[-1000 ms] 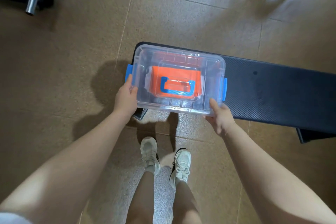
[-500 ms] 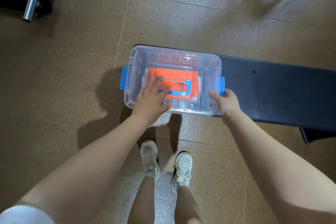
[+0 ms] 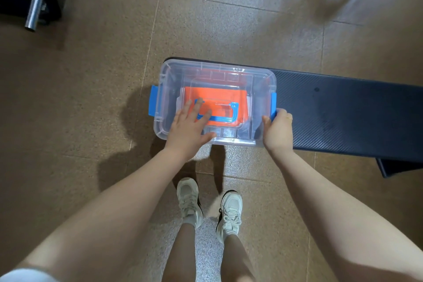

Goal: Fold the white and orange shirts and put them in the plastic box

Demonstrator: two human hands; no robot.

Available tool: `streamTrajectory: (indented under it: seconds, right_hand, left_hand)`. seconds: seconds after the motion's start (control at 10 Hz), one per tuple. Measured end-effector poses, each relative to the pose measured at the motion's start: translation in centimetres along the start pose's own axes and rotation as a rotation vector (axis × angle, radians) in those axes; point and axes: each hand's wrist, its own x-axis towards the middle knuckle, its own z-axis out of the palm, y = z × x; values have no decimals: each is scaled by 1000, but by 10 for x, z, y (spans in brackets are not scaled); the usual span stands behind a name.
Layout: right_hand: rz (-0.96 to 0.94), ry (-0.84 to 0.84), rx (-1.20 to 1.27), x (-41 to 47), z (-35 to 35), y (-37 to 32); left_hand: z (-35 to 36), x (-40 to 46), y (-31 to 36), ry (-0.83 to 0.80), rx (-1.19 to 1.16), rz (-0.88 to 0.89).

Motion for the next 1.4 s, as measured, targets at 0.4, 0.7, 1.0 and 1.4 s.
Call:
streamTrajectory:
  seconds: [0.4,0.7,1.0,1.4]
  right_hand:
    - [-529,-192,-453,-18,34,-32]
    - [-537,-278,-470,-17,24,-27]
    - [-662,-330,-628,-34,14,4]
    - [-632,-170,-506,-46,-26,-26]
  left_hand:
    - [-21,13,-32,409,-691,-589]
    - [-30,7,-54,448,-762,-685]
    - [-29,0,-46,484,-468,-516]
    - [-77,-17,-18,353,-337,-241]
